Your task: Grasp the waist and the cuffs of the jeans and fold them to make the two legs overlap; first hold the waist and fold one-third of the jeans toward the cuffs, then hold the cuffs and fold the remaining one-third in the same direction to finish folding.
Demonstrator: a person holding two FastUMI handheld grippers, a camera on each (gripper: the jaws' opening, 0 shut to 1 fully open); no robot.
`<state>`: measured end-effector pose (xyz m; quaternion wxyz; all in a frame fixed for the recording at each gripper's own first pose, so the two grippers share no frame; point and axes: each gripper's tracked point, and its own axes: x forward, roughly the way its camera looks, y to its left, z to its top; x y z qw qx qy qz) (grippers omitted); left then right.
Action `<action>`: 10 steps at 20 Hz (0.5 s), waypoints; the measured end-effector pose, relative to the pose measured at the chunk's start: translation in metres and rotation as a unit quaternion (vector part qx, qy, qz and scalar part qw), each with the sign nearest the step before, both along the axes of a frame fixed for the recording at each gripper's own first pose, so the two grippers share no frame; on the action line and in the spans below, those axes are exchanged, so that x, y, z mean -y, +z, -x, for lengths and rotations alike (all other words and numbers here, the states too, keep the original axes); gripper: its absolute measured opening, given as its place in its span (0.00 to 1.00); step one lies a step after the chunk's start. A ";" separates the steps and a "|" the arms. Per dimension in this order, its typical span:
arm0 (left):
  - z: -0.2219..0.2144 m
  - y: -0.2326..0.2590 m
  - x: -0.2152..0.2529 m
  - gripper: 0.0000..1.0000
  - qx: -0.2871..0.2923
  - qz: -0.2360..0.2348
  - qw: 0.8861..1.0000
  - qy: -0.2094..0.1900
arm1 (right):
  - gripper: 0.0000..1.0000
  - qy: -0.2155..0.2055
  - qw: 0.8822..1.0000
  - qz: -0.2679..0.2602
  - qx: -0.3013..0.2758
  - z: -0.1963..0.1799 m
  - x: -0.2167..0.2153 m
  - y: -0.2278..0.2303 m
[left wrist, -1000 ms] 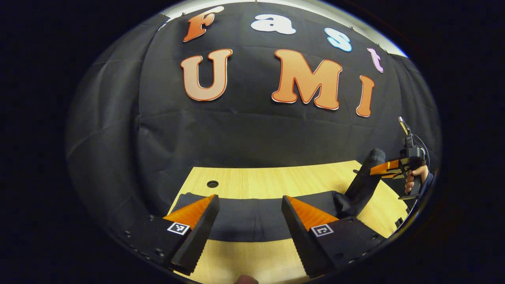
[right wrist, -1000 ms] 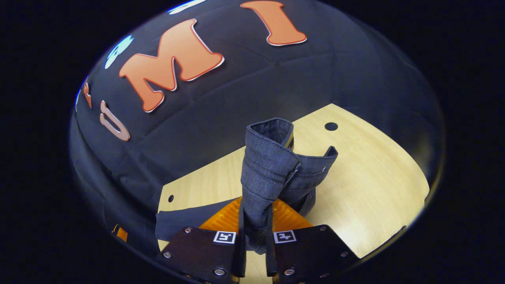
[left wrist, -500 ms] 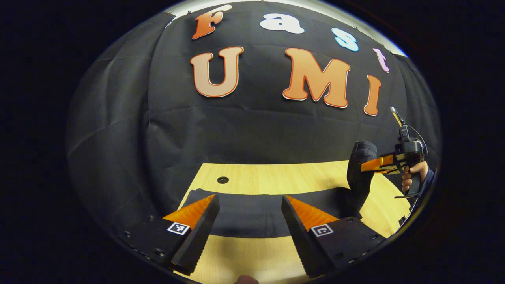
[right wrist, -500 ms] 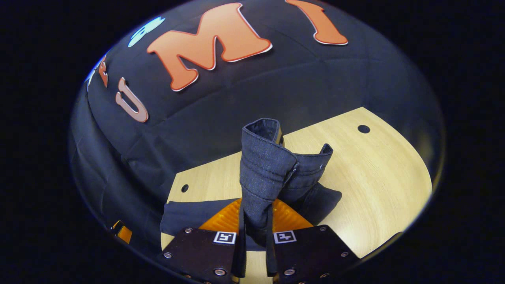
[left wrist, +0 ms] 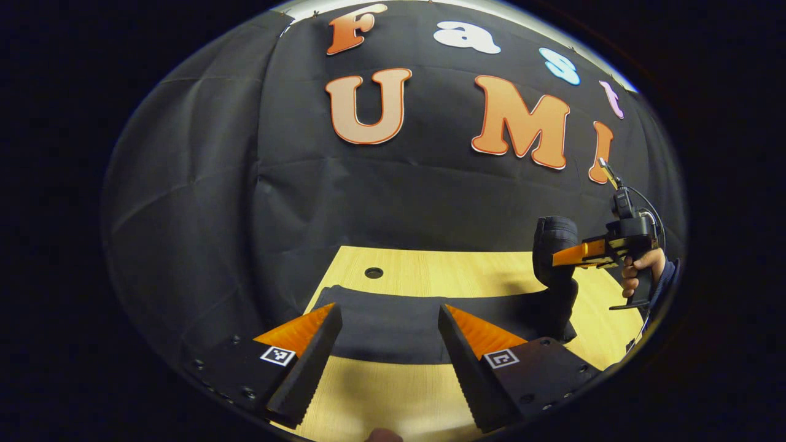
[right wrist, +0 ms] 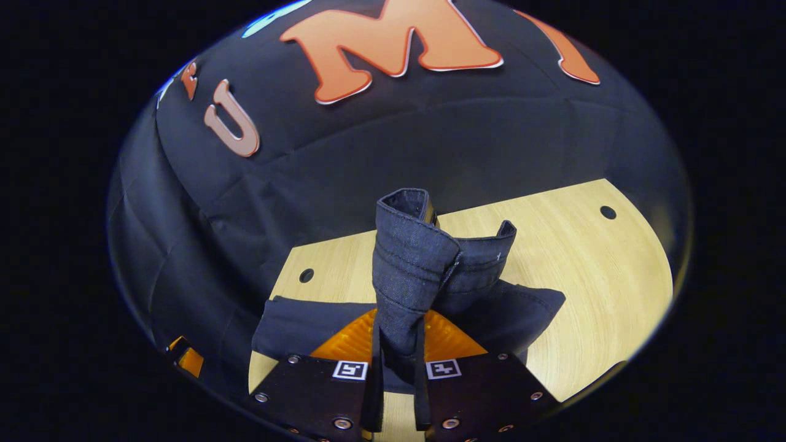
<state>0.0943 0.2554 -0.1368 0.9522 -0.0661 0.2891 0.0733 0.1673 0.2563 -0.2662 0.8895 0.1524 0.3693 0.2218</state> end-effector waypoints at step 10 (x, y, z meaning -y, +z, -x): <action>0.008 -0.027 -0.042 0.95 -0.029 -0.002 0.999 0.025 | 0.20 0.109 0.989 0.101 0.027 0.040 -0.086 -0.046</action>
